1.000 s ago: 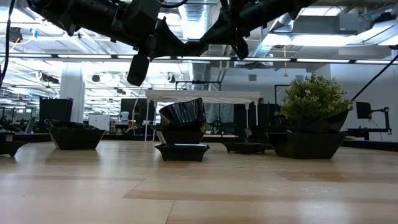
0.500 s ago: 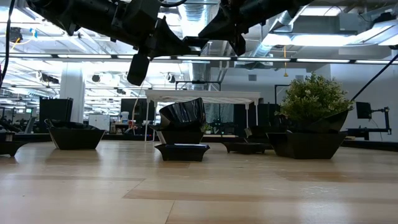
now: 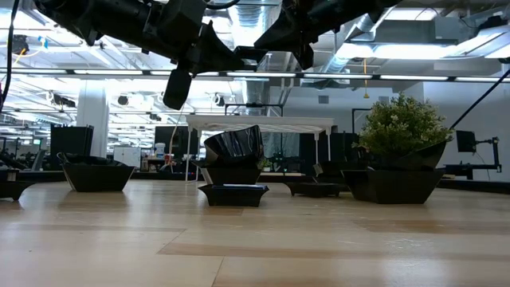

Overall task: Pick & Place Mini shaped plates
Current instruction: Stack the black square plate on top of the black square plate on the shelf

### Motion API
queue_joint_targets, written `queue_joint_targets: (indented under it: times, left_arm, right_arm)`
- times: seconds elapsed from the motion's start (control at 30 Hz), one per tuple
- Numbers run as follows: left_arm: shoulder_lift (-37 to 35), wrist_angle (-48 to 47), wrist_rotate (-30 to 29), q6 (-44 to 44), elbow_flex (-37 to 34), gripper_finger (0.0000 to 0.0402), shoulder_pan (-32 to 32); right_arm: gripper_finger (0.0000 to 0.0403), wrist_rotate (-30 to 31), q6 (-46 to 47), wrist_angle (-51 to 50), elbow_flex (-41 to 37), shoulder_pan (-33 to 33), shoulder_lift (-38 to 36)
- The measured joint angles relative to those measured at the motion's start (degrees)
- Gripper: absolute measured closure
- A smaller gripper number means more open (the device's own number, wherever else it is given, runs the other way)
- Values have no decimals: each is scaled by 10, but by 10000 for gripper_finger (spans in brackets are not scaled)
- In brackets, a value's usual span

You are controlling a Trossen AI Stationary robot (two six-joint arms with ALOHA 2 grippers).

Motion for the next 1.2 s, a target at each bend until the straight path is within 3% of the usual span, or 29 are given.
queue_joint_targets:
  times: [0.47,0.9,1.03,1.2]
  left_arm:
    - [0,0,1,-19,0,390,0]
    - [1,-3,-1,-20,0,393,0]
    - [-2,-1,-37,-34,0,391,0]
    - [-50,3,-82,-113,0,394,10]
  right_arm:
    - [396,1,-21,-5,0,0,-1]
    - [297,-1,-40,-5,2,1,-12]
    - [292,4,-51,-8,1,0,-42]
    - [295,40,-58,-31,1,-7,-96]
